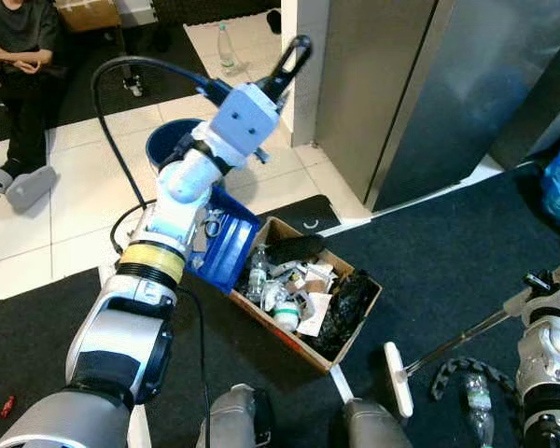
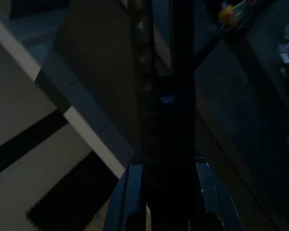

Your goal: Sweep floor

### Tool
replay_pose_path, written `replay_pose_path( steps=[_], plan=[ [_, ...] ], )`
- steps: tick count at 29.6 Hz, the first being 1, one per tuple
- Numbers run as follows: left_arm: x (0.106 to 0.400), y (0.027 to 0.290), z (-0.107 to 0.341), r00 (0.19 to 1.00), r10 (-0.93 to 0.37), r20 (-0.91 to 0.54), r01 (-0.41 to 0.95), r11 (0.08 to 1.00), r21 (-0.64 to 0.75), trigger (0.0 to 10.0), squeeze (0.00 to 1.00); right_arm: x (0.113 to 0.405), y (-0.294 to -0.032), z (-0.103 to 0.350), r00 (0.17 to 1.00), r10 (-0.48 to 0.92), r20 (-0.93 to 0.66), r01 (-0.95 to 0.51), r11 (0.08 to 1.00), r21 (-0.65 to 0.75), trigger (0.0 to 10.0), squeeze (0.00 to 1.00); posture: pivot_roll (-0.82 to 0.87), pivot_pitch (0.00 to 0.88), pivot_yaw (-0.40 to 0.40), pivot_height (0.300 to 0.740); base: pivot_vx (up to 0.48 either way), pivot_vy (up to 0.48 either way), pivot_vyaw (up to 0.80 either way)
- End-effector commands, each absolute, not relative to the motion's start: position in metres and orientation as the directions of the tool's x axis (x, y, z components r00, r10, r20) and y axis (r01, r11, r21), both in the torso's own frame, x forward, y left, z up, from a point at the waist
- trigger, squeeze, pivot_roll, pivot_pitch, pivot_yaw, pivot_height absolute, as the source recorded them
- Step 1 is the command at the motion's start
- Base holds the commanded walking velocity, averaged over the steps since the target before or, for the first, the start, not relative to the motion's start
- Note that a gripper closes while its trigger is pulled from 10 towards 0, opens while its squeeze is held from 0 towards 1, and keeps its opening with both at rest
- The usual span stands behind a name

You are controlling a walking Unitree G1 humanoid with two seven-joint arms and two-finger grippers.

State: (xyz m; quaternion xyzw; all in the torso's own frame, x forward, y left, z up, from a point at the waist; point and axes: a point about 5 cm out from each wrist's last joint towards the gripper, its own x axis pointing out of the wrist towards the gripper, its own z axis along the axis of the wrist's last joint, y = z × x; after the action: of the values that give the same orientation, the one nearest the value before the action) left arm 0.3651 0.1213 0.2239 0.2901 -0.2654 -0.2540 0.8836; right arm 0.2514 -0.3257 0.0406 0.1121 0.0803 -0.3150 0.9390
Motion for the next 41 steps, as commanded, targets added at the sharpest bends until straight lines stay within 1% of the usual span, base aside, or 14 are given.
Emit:
replay_pose_path(
  steps=[1, 2, 5, 10, 16, 22, 29, 31, 33, 34, 37, 39, 40, 41],
  plan=[
    [0.363, 0.110, 0.232, 0.676, -0.659, 0.328, 0.288, 0.647, 0.706, 10.0, 0.00, 0.243, -0.323, 0.029, 0.770, -0.579, -0.269, 0.630, 0.757, 0.175, 10.0, 0.00, 0.02, 0.087, 0.053, 0.740, 0.000, 0.000, 0.00],
    [0.362, 0.105, 0.232, 0.656, -0.684, 0.320, 0.283, 0.616, 0.735, 10.0, 0.00, 0.243, -0.322, 0.029, 0.772, -0.578, -0.264, 0.628, 0.757, 0.179, 10.0, 0.00, 0.02, 0.087, 0.057, 0.740, 0.000, 0.000, 0.00],
    [0.362, 0.105, 0.232, 0.652, -0.688, 0.319, 0.281, 0.610, 0.741, 10.0, 0.00, 0.242, -0.321, 0.030, 0.773, -0.578, -0.262, 0.628, 0.757, 0.180, 10.0, 0.00, 0.02, 0.087, 0.057, 0.740, 0.000, 0.000, 0.00],
    [0.358, 0.094, 0.230, 0.610, -0.733, 0.301, 0.262, 0.544, 0.797, 10.0, 0.00, 0.241, -0.321, 0.030, 0.775, -0.581, -0.248, 0.628, 0.754, 0.192, 10.0, 0.00, 0.01, 0.089, 0.059, 0.740, 0.000, 0.000, 0.00],
    [0.353, 0.084, 0.228, 0.567, -0.768, 0.298, 0.239, 0.500, 0.833, 10.0, 0.00, 0.240, -0.320, 0.032, 0.780, -0.583, -0.226, 0.623, 0.754, 0.206, 10.0, 0.00, 0.00, 0.076, 0.062, 0.740, 0.000, 0.000, 0.00],
    [0.352, 0.076, 0.230, 0.537, -0.785, 0.309, 0.233, 0.490, 0.840, 10.0, 0.00, 0.241, -0.322, 0.035, 0.782, -0.584, -0.217, 0.622, 0.756, 0.204, 10.0, 0.00, 0.00, 0.067, 0.070, 0.740, 0.000, 0.000, 0.00],
    [0.351, 0.074, 0.232, 0.527, -0.779, 0.340, 0.245, 0.523, 0.817, 10.0, 0.00, 0.241, -0.321, 0.035, 0.781, -0.586, -0.215, 0.623, 0.755, 0.206, 10.0, 0.00, 0.00, 0.055, 0.064, 0.740, 0.000, 0.000, 0.00],
    [0.352, 0.075, 0.234, 0.534, -0.765, 0.360, 0.250, 0.549, 0.797, 10.0, 0.00, 0.242, -0.320, 0.035, 0.783, -0.584, -0.216, 0.621, 0.757, 0.205, 10.0, 0.00, 0.00, 0.049, 0.060, 0.740, 0.000, 0.000, 0.00],
    [0.356, 0.082, 0.241, 0.564, -0.711, 0.419, 0.241, 0.627, 0.740, 10.0, 0.00, 0.246, -0.319, 0.036, 0.788, -0.577, -0.215, 0.614, 0.764, 0.200, 10.0, 0.00, 0.01, 0.040, 0.052, 0.740, 0.000, 0.000, 0.00],
    [0.359, 0.088, 0.246, 0.586, -0.670, 0.456, 0.235, 0.678, 0.696, 10.0, 0.00, 0.249, -0.318, 0.037, 0.790, -0.575, -0.213, 0.611, 0.766, 0.200, 10.0, 0.00, 0.01, 0.027, 0.048, 0.740, 0.000, 0.000, 0.00],
    [0.364, 0.098, 0.255, 0.620, -0.585, 0.523, 0.228, 0.772, 0.593, 10.0, 0.00, 0.256, -0.318, 0.041, 0.792, -0.573, -0.209, 0.609, 0.767, 0.203, 10.0, 0.00, 0.01, 0.014, 0.047, 0.740, 0.000, 0.000, 0.00],
    [0.366, 0.107, 0.262, 0.643, -0.508, 0.574, 0.236, 0.844, 0.482, 10.0, 0.00, 0.262, -0.319, 0.047, 0.794, -0.575, -0.195, 0.606, 0.771, 0.195, 10.0, 0.00, 0.02, 0.000, 0.040, 0.740, 0.000, 0.000, 0.00],
    [0.366, 0.107, 0.262, 0.643, -0.508, 0.574, 0.236, 0.844, 0.482, 10.0, 0.00, 0.262, -0.319, 0.047, 0.794, -0.575, -0.195, 0.606, 0.771, 0.195, 10.0, 0.00, 0.02, 0.000, 0.040, 0.740, 0.000, 0.000, 0.00],
    [0.368, 0.111, 0.264, 0.652, -0.471, 0.594, 0.238, 0.871, 0.430, 10.0, 0.00, 0.265, -0.322, 0.051, 0.790, -0.585, -0.185, 0.613, 0.767, 0.191, 10.0, 0.00, 0.03, 0.000, 0.036, 0.740, 0.000, 0.000, 0.00]
  ],
)
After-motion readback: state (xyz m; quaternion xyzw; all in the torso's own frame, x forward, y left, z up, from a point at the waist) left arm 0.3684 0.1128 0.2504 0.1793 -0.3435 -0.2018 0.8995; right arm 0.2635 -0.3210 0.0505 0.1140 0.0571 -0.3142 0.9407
